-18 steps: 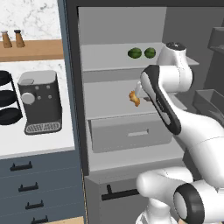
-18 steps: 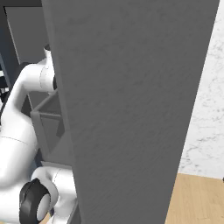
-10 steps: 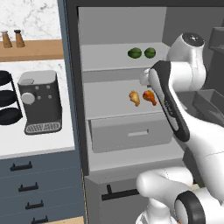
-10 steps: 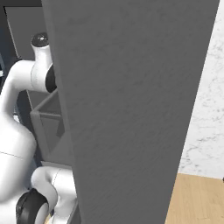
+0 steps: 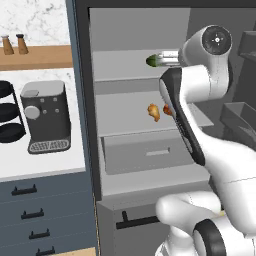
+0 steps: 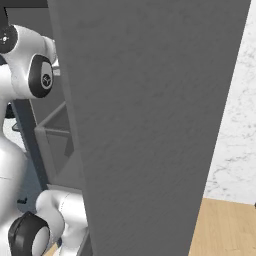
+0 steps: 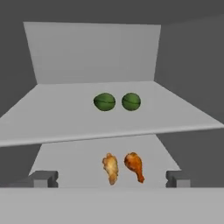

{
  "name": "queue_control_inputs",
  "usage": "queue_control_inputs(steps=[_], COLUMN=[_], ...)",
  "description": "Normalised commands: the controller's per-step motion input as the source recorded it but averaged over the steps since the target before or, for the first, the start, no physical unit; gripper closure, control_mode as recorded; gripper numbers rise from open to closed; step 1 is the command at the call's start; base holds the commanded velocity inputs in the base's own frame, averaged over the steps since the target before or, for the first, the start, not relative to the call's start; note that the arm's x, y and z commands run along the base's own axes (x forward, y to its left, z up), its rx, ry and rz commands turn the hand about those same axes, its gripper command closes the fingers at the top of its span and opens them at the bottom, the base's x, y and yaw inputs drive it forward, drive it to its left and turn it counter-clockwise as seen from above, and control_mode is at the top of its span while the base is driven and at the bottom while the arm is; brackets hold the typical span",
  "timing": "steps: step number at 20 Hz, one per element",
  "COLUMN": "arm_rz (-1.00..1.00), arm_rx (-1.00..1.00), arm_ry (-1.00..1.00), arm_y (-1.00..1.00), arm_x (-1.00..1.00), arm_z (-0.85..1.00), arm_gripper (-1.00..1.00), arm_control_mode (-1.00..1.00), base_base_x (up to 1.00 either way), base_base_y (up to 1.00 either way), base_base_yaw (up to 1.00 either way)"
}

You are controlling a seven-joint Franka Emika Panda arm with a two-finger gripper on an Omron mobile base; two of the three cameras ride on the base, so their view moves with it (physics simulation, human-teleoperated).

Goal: Place one avocado and one chicken drumstick in each tupperware on the nearby counter, to pack two identical lunches.

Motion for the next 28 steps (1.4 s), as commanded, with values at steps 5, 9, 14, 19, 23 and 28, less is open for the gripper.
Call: queue_control_inputs(steps=[5, 9, 14, 19, 23, 28], arm_rz=[-0.04, 0.00, 0.01, 0.01, 0.00, 0.00], arm_rx=[-0.04, 0.00, 0.00, 0.00, 0.00, 0.00], arm_ry=[-0.01, 0.27, 0.27, 0.00, 0.00, 0.00], arm_y=[0.04, -0.10, -0.22, -0.04, 0.00, 0.00], arm_x=[0.54, 0.88, 0.99, 0.65, 0.41, 0.28], arm_z=[0.01, 0.00, 0.00, -0.08, -0.30, -0.30], arm_gripper=[-1.00, -1.00, -1.00, -1.00, -1.00, -1.00], arm_control_mode=[-1.00, -1.00, -1.00, -1.00, -1.00, -1.00], base_base_x=[0.00, 0.00, 0.00, 0.00, 0.00, 0.00], base_base_y=[0.00, 0.00, 0.00, 0.00, 0.00, 0.00], base_base_yaw=[0.00, 0.00, 0.00, 0.00, 0.00, 0.00])
